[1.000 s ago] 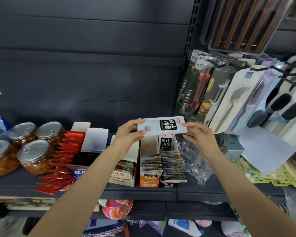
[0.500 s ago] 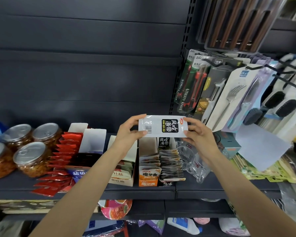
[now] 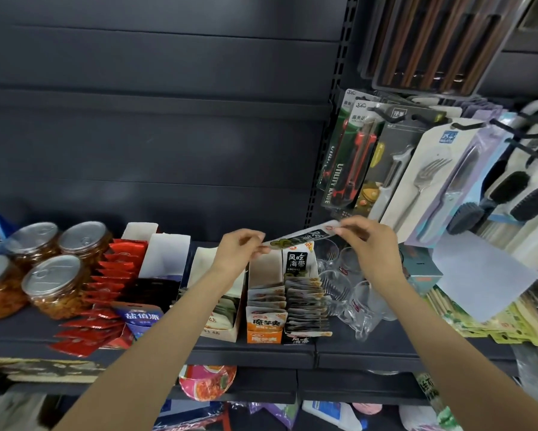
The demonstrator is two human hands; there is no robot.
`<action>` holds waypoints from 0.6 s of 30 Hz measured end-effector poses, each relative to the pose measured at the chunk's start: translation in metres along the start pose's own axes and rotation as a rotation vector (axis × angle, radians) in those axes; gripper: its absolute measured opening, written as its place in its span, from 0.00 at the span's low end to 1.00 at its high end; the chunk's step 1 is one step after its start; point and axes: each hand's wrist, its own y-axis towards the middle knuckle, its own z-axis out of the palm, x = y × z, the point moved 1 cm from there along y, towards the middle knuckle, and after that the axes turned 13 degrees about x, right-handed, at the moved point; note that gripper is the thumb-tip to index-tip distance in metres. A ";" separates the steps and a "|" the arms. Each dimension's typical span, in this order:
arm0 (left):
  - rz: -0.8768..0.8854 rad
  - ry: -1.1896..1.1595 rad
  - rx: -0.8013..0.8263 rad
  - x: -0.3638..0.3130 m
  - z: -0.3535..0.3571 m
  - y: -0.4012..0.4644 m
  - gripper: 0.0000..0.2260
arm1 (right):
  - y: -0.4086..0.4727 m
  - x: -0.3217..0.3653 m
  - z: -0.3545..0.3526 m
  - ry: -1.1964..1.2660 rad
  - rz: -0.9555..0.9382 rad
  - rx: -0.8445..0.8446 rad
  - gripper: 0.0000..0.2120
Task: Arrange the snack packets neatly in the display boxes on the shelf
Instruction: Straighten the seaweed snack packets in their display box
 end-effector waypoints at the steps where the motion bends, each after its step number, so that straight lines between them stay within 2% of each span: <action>1: 0.026 0.130 -0.017 0.002 0.000 0.003 0.09 | 0.002 -0.001 -0.001 -0.043 0.000 0.002 0.05; 5: 0.159 0.676 -0.010 0.007 -0.001 0.010 0.10 | 0.011 -0.005 -0.004 -0.211 -0.020 0.000 0.05; 7: 0.192 0.881 0.063 0.010 -0.003 0.016 0.14 | 0.016 -0.009 -0.004 -0.291 -0.031 0.033 0.06; 10: 0.130 1.199 0.216 0.015 -0.005 0.026 0.19 | 0.022 -0.015 -0.002 -0.375 -0.049 0.121 0.07; 14: 0.020 1.361 0.339 0.017 -0.009 0.038 0.21 | 0.035 -0.014 0.000 -0.454 -0.084 0.189 0.09; 18: -0.041 1.387 0.392 0.020 -0.011 0.047 0.21 | 0.052 -0.008 -0.002 -0.509 -0.128 0.249 0.10</action>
